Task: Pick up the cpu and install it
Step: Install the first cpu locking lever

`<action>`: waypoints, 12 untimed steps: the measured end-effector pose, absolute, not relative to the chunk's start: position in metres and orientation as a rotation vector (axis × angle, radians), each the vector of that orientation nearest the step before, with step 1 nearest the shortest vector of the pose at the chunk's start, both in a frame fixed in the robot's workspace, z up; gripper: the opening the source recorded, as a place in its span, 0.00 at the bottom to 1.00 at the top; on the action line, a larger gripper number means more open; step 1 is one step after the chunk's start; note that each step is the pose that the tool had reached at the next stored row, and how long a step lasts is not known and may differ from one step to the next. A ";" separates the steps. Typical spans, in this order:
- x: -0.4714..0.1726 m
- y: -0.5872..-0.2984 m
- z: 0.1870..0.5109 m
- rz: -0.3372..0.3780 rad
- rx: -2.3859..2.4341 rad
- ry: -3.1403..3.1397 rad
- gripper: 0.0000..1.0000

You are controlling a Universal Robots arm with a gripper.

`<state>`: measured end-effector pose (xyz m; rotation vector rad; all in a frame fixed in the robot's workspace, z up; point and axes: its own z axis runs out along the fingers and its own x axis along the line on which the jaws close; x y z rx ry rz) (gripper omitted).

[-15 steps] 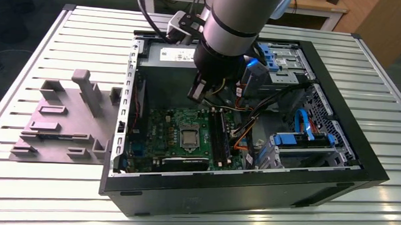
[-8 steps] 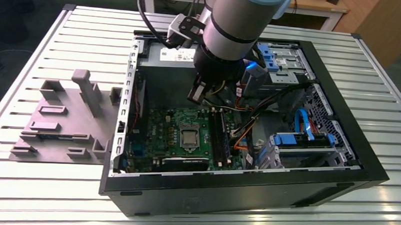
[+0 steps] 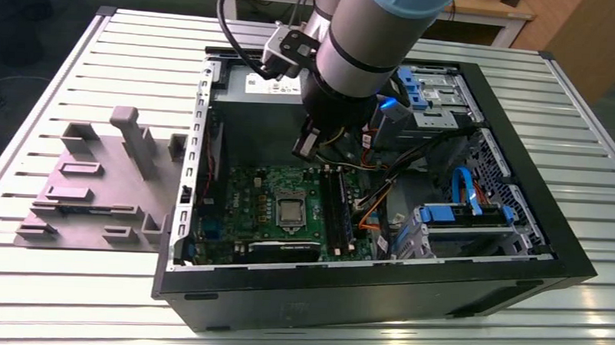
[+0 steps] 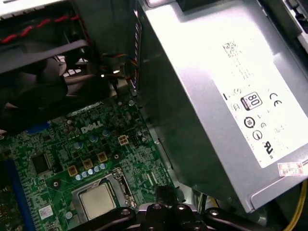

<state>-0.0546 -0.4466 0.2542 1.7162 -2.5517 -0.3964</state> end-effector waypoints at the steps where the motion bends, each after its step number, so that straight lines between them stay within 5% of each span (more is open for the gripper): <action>1: -0.054 -0.446 0.253 -0.397 1.716 -2.552 0.10; 12: -0.050 -0.440 0.244 -0.406 1.719 -2.553 0.10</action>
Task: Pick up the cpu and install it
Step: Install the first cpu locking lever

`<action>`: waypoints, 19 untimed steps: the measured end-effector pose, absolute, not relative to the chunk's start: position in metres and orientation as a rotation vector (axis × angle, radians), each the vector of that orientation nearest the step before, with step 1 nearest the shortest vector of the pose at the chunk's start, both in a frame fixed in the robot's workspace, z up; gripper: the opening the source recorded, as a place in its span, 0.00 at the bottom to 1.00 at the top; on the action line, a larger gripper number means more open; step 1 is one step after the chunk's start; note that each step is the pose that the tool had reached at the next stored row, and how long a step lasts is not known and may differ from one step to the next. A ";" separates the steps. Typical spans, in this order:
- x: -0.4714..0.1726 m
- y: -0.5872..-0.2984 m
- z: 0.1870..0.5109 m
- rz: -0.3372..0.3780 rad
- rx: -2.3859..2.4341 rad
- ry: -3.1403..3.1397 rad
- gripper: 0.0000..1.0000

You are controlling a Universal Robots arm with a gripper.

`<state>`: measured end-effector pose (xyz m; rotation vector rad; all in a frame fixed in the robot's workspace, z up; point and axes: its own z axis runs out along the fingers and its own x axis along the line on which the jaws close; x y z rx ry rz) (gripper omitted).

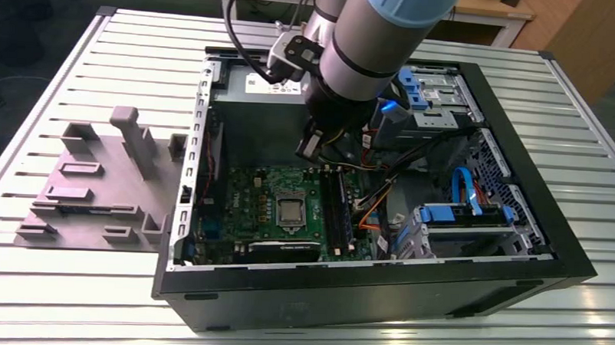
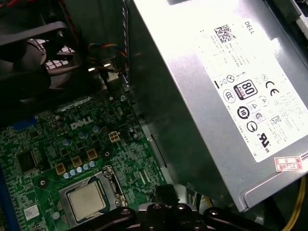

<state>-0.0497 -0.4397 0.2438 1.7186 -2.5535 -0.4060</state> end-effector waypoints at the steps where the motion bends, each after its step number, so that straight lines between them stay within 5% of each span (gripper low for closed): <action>1: -0.050 -0.439 0.242 -0.406 1.719 -2.553 0.10; 19: -0.050 -0.436 0.247 -0.404 1.718 -2.553 0.10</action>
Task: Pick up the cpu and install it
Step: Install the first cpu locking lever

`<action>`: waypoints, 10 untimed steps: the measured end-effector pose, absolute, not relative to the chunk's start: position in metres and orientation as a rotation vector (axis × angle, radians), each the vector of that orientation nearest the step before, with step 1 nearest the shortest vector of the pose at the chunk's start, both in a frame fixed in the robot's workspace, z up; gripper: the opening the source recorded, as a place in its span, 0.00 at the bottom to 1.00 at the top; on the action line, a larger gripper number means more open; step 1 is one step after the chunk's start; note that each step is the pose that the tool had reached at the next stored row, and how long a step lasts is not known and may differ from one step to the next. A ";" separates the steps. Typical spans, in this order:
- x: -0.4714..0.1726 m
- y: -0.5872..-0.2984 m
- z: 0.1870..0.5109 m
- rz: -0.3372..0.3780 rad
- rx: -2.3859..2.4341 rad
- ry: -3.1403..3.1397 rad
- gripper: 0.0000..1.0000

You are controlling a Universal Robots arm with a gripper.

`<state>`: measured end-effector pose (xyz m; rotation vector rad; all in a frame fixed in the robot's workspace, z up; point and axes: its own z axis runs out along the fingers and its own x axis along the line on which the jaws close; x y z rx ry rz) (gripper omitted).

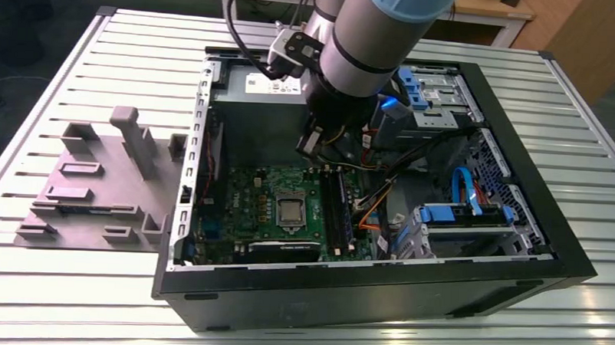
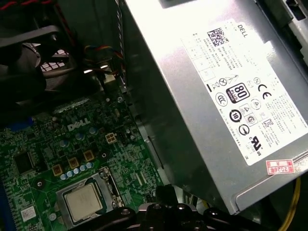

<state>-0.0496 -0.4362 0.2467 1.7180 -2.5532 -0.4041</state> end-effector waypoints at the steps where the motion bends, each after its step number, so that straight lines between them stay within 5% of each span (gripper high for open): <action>1: -0.050 -0.436 0.247 -0.404 1.718 -2.553 0.10; 10: -0.050 -0.436 0.247 -0.357 1.707 -2.544 0.10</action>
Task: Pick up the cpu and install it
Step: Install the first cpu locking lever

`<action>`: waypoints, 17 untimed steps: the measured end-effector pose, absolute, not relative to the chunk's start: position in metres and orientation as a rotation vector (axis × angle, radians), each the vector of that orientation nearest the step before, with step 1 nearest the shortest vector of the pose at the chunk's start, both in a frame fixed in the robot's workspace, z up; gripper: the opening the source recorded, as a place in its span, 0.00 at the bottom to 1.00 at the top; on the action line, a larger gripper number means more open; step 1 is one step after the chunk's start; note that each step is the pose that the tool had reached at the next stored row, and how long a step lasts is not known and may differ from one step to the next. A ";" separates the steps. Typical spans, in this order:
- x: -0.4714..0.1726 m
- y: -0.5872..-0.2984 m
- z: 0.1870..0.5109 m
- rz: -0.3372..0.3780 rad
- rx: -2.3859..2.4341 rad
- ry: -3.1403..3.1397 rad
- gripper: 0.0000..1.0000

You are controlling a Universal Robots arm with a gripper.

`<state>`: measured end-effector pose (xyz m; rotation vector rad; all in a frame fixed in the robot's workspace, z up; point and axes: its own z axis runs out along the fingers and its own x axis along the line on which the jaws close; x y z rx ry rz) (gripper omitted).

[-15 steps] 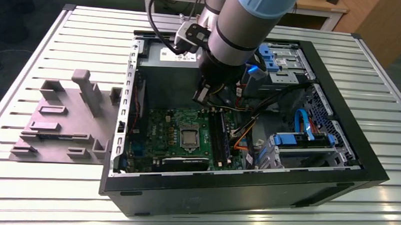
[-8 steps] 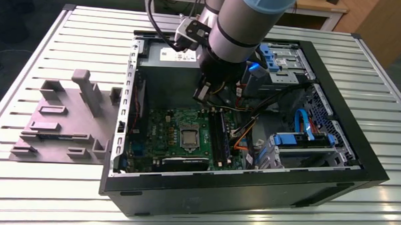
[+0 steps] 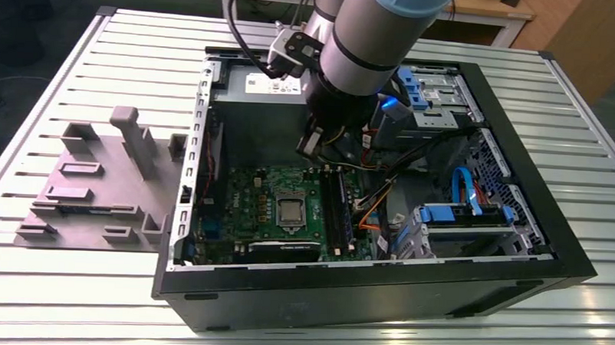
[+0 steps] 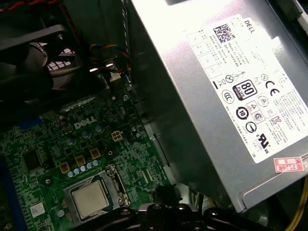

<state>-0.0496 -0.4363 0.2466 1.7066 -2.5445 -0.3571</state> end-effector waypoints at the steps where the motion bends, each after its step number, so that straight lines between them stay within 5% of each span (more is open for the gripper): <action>1: -0.050 -0.436 0.246 -0.354 1.706 -2.544 0.10; 17: -0.050 -0.464 0.249 -0.351 1.705 -2.543 0.10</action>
